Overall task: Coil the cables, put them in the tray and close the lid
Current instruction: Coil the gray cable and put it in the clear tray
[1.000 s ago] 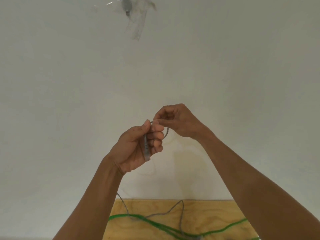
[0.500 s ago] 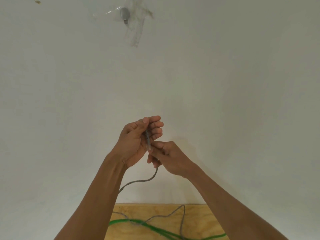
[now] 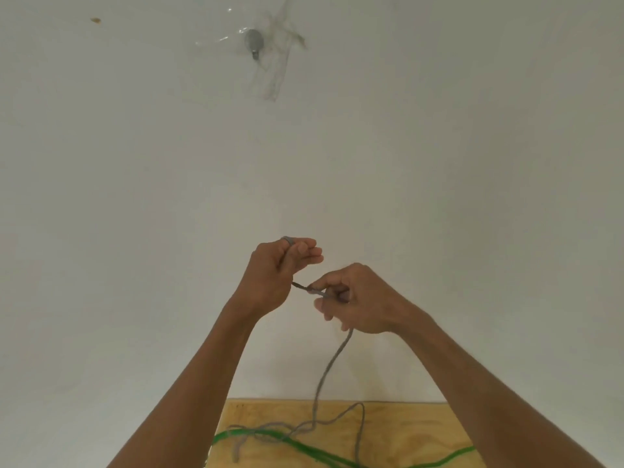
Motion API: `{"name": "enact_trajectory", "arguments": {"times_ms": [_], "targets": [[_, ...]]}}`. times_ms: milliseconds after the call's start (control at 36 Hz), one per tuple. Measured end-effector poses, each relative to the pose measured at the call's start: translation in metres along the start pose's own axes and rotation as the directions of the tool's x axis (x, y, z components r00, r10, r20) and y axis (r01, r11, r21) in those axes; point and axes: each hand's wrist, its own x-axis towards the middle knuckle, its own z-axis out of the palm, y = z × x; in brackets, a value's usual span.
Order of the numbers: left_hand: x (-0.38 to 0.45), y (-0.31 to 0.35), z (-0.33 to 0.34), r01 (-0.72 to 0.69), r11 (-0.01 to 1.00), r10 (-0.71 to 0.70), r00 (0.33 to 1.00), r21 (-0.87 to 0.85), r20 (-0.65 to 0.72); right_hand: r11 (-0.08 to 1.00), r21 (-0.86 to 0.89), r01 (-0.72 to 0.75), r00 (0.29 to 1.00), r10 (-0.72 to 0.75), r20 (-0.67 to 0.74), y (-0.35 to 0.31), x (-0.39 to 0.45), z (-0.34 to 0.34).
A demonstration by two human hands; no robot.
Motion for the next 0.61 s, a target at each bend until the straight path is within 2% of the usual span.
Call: {"name": "enact_trajectory", "arguments": {"times_ms": [83,139,222,278,333,417,528,611], "targets": [[0.000,-0.007,-0.006,0.018,0.962,-0.031,0.999,0.272,0.045,0.995,-0.042,0.089,0.996,-0.089,0.000,-0.011,0.002,-0.016],[-0.002,-0.004,0.000,0.006,0.933,-0.058,0.990,0.359,0.132,0.987,-0.042,0.155,0.987,-0.156,-0.025,-0.018,0.000,-0.029],[-0.014,0.010,0.011,0.125,0.981,-0.159,0.957,0.151,0.243,0.978,-0.015,0.206,0.976,-0.207,-0.064,-0.031,0.004,-0.045],[-0.022,0.017,0.014,0.211,0.977,-0.198,0.939,-0.017,0.281,0.974,0.045,0.223,0.972,-0.218,-0.089,-0.041,0.009,-0.052],[-0.029,0.019,0.014,0.296,0.925,-0.217,0.927,-0.237,0.307,0.961,0.120,0.250,0.964,-0.237,-0.119,-0.046,0.015,-0.052],[-0.036,0.020,0.018,0.386,0.784,-0.203,0.900,-0.487,0.386,0.920,0.297,0.256,0.960,-0.206,-0.190,-0.043,0.026,-0.044],[-0.041,0.026,0.029,0.407,0.642,-0.123,0.891,-0.650,0.437,0.827,0.519,0.216,0.970,-0.119,-0.214,-0.024,0.036,-0.029],[-0.038,0.030,0.030,0.368,0.629,-0.030,0.892,-0.685,0.452,0.772,0.607,0.189,0.976,-0.083,-0.199,-0.015,0.032,-0.013]]}}
